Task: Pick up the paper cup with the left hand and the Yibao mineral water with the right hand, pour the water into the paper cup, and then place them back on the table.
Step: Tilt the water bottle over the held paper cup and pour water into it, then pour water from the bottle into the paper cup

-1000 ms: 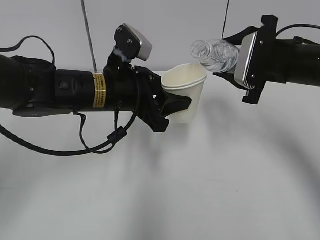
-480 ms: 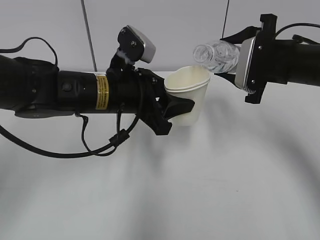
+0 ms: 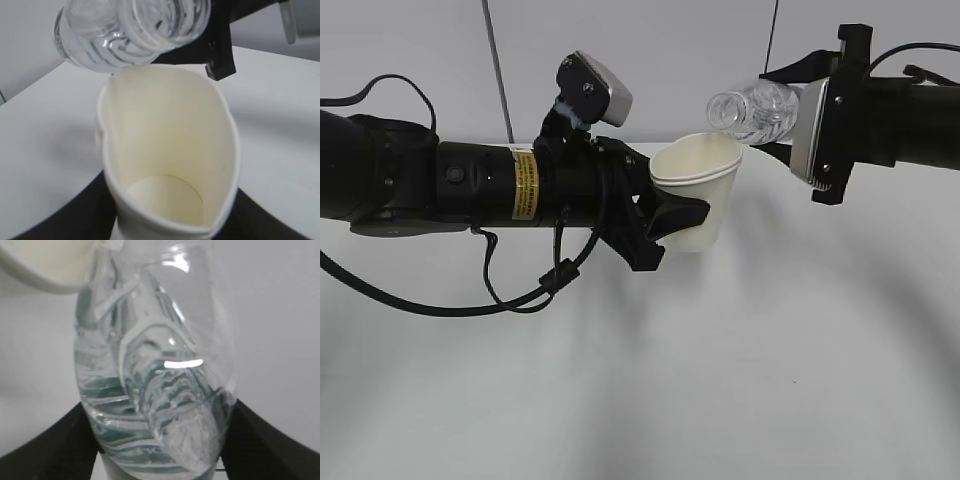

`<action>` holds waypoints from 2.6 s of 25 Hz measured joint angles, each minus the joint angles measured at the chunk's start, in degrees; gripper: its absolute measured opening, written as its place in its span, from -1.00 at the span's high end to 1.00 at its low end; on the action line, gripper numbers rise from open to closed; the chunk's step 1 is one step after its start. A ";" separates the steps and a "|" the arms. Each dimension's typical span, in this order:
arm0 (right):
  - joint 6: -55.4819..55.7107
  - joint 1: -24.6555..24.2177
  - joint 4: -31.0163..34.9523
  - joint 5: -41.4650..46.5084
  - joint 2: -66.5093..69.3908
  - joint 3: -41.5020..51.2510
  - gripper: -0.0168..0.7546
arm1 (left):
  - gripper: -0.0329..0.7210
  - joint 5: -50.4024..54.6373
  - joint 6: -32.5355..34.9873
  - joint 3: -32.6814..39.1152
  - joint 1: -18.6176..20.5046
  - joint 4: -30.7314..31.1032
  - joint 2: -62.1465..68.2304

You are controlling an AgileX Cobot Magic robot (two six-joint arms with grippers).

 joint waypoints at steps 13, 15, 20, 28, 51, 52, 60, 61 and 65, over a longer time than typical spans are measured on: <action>-2.91 0.00 0.55 0.00 0.00 0.00 -0.34 | 0.02 0.00 -0.88 0.00 0.00 0.00 0.00; -3.97 0.00 0.71 0.00 0.00 0.00 -0.34 | 0.02 0.07 -0.98 0.00 -0.23 0.00 0.00; -5.77 0.00 1.29 0.00 0.00 0.00 -0.34 | 0.02 0.21 -1.03 0.00 -1.02 -0.05 0.00; -8.34 0.00 1.78 -0.11 0.00 0.00 -0.34 | 0.02 0.21 -1.03 0.00 -1.09 -0.05 0.00; -16.24 0.00 2.26 -0.23 -1.73 0.00 -0.34 | 0.02 -0.20 -1.03 0.00 -1.14 -0.57 0.00; -16.36 0.00 2.26 -0.32 -1.77 0.00 -0.34 | 0.02 -0.20 -1.03 0.00 -1.14 -0.64 0.00; -17.93 0.00 2.90 -0.32 -1.77 0.00 -0.34 | 0.02 -0.15 -1.03 0.00 -1.20 -0.70 0.00; -18.36 0.00 3.19 -0.32 -1.77 0.00 -0.34 | 0.02 -0.15 -1.03 0.00 -1.33 -0.70 0.00; -19.40 0.00 3.62 -0.32 -1.77 0.00 -0.34 | 0.02 -0.27 -1.03 0.00 -1.78 -0.82 0.00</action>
